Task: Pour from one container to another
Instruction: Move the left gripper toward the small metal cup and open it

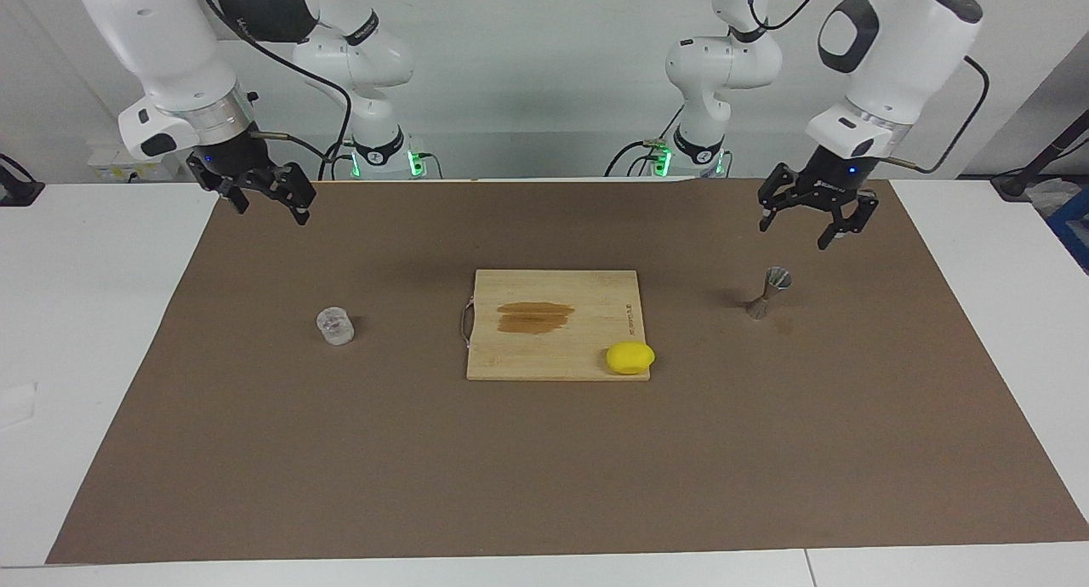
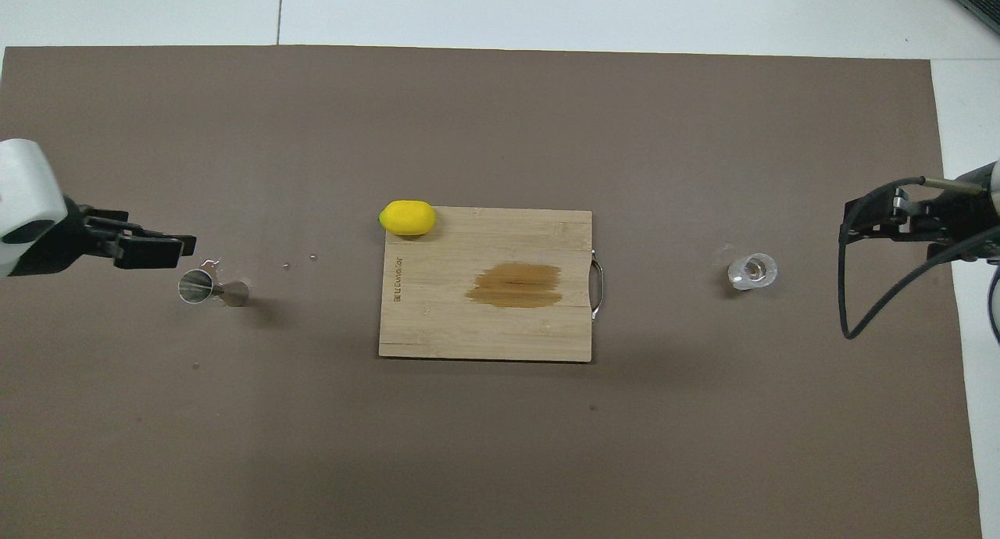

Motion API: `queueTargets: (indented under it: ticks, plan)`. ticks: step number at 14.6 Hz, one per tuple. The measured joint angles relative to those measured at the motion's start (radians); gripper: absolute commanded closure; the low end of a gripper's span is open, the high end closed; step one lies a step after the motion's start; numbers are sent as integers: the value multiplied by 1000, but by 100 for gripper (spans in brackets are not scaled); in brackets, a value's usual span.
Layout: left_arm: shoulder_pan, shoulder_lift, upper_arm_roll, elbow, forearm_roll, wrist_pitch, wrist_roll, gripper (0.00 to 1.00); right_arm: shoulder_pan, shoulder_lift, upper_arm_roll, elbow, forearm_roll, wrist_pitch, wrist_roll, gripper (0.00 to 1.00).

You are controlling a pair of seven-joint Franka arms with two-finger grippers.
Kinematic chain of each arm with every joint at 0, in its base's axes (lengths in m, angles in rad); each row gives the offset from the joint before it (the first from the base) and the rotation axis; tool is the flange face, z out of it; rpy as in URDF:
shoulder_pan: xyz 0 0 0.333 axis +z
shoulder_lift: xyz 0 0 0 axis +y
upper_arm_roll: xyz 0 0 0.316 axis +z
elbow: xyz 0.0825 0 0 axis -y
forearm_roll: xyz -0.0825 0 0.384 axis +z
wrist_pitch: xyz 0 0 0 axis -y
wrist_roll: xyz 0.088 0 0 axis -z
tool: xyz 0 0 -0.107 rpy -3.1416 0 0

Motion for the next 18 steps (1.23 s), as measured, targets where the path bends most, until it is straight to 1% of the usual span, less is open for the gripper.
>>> queueTargets:
  ticks: [3, 4, 8, 12, 14, 16, 18]
  plan:
    - [118, 9, 5, 0, -157, -14, 208, 0, 0, 0, 0, 0, 0, 0, 0, 0]
    - [143, 17, 6, -2, -189, -19, 275, 0, 0, 0, 0, 0, 0, 0, 0, 0]
    - [205, 75, 5, -26, -329, -21, 568, 0, 0, 0, 0, 0, 0, 0, 0, 0]
    - [279, 146, 5, -33, -493, -23, 763, 0, 0, 0, 0, 0, 0, 0, 0, 0]
    - [321, 164, 4, -56, -596, -64, 864, 0, 0, 0, 0, 0, 0, 0, 0, 0]
    - [368, 188, 5, -72, -651, -130, 983, 0, 0, 0, 0, 0, 0, 0, 0, 0]
    - [404, 226, 5, -79, -695, -164, 1135, 0, 0, 0, 0, 0, 0, 0, 0, 0]
